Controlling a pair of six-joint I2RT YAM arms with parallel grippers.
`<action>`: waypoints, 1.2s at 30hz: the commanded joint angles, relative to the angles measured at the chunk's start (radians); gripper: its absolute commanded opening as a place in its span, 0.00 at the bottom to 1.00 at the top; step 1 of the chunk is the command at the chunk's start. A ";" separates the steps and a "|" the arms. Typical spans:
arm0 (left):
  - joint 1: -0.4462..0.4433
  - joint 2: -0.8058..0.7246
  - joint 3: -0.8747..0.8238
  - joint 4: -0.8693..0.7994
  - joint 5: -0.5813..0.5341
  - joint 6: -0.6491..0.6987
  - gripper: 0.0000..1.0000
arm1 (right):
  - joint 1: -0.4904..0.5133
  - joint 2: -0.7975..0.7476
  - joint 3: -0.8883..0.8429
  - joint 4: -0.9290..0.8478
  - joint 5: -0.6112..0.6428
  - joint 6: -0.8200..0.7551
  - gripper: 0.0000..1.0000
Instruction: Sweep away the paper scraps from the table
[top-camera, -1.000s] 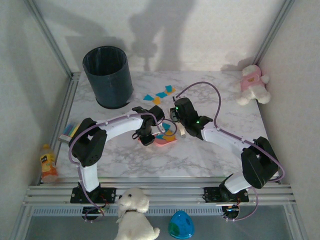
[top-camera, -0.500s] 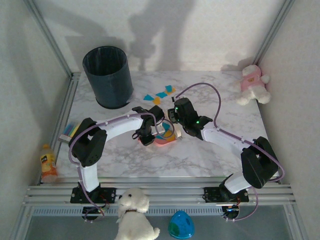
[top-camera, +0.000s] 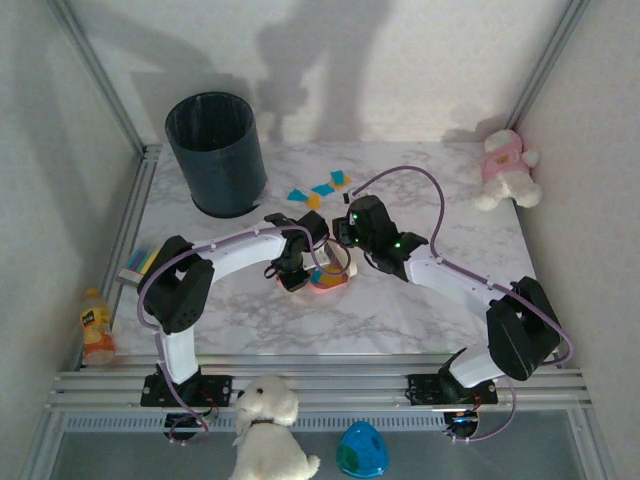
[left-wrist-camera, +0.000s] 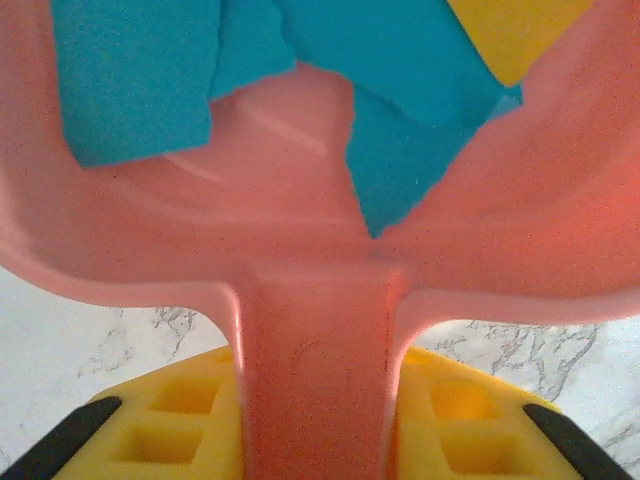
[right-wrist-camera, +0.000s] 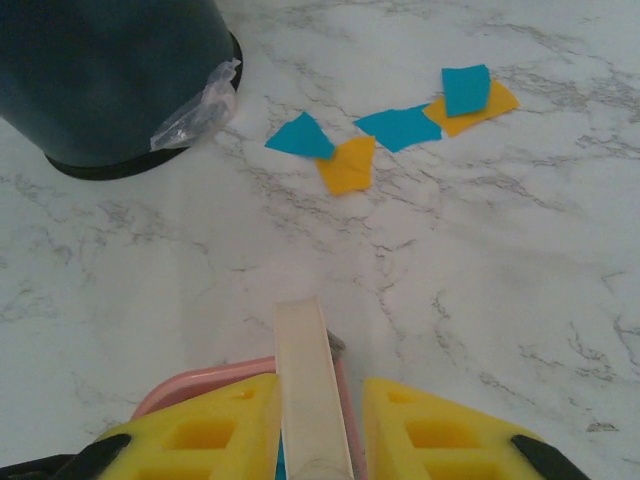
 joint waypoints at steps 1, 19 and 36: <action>-0.008 -0.014 0.005 -0.011 -0.019 0.004 0.00 | 0.015 -0.036 0.010 -0.010 -0.027 0.023 0.00; -0.007 -0.027 0.001 0.000 -0.027 0.000 0.00 | 0.019 -0.125 -0.041 -0.052 0.233 0.041 0.00; 0.071 -0.114 0.011 0.083 0.037 -0.088 0.00 | 0.007 -0.284 -0.110 -0.153 0.420 -0.013 0.00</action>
